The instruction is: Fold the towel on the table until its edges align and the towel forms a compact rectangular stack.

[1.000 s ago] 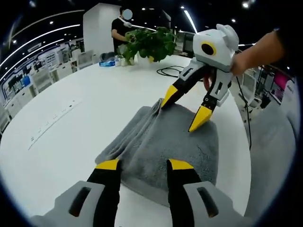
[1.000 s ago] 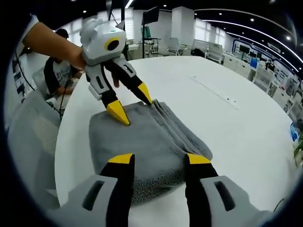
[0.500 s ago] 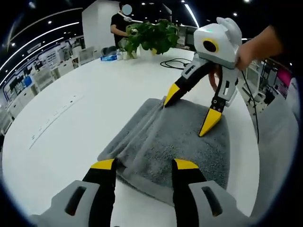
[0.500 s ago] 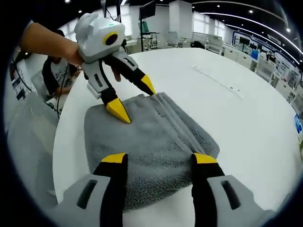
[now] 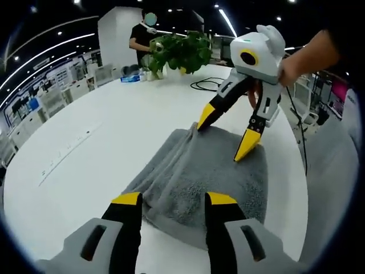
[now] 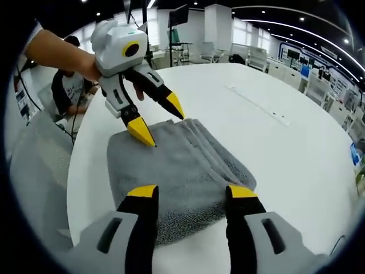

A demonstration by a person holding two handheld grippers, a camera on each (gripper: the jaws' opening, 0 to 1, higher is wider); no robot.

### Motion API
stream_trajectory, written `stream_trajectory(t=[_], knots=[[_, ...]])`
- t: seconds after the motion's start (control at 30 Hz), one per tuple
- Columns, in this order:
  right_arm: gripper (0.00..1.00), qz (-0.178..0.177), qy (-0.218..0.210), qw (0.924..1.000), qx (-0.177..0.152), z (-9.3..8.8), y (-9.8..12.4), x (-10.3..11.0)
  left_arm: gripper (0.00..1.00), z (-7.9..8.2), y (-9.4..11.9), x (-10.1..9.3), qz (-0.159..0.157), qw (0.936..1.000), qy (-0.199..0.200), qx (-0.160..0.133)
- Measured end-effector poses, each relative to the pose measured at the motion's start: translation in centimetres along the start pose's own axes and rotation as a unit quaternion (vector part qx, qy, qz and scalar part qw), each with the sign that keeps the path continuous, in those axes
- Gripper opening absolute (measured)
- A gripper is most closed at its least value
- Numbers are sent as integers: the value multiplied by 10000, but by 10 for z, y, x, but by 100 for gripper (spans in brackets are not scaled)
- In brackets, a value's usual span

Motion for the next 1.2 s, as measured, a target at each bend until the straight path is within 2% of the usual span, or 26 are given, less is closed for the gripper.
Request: stream_trajectory(t=[0.2, 0.6, 0.73, 0.8, 0.9, 0.93, 0.97, 1.0, 1.03, 1.2], knots=[[41, 106, 71, 9999, -104, 3, 7, 17, 41, 4, 6, -14, -269, 9995, -70, -159], [41, 268, 2, 9996, -118, -9, 4, 14, 45, 2, 10, -34, -765, 9967, 125, -259], [41, 247, 5, 9997, -54, -16, 0, 11, 45, -6, 10, -38, -829, 9965, 49, -100], [41, 231, 6, 9997, -42, -15, 2, 10, 45, -11, 9, -38, -809, 9965, -192, 83], [39, 190, 39, 9998, 15, -20, -1, 8, 44, -14, 6, -38, -780, 9964, -274, 160], [39, 188, 30, 9998, 28, -21, -3, 6, 44, -14, 5, -38, -750, 9963, -370, 196], [39, 184, 14, 9998, 36, -23, -4, 6, 43, -15, 4, -36, -676, 9951, -642, 324], [39, 179, 24, 9998, 63, -23, -5, 6, 43, -17, 3, -36, -647, 9944, -712, 445], [39, 180, 37, 9998, 82, -23, -6, 8, 43, -16, 0, -37, -697, 9950, -601, 402], [39, 156, 227, 9994, 230, -26, -8, 8, 44, -16, -1, -37, -681, 9949, -633, 399]])
Point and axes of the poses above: the point that each gripper's makers call its tool centre point, and the gripper's own axes: y roughly backward along the fingers, x roughly to its left, z roughly out of its top, the point moved 8 cm from there along y, roughly backward along the fingers, and after that the axes turned 10 degrees about -y, right-handed, at the moved point
